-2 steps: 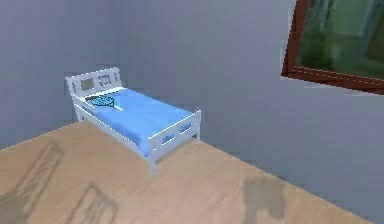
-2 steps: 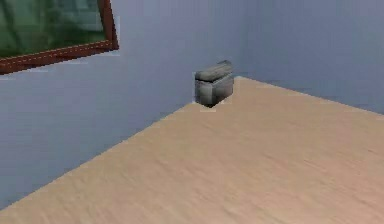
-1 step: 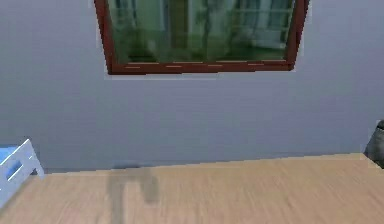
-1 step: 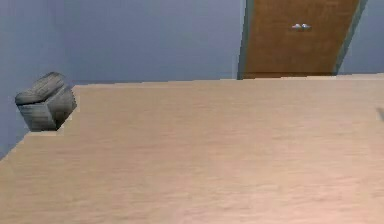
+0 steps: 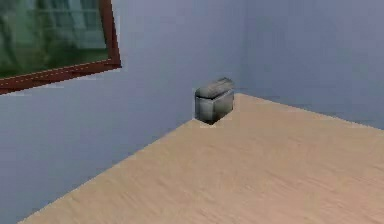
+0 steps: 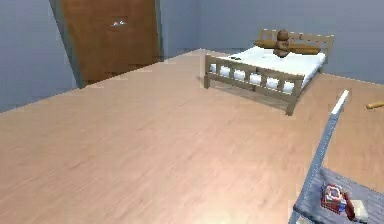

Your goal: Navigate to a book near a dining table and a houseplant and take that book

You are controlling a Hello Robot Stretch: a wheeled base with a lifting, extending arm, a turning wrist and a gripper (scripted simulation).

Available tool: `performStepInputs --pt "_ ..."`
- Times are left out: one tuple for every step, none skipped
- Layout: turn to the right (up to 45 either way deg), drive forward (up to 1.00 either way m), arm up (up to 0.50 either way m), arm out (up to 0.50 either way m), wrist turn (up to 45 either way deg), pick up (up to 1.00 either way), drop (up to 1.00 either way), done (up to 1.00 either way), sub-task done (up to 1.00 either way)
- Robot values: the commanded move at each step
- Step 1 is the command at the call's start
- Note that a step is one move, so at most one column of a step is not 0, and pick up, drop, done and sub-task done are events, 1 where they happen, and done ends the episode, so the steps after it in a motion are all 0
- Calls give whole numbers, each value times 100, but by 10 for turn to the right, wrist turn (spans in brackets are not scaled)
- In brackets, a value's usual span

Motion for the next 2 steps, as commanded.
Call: performStepInputs --pt "450 0 0 0 0 0 0 0 0" --pt "450 0 0 0 0 0 0 0 0"
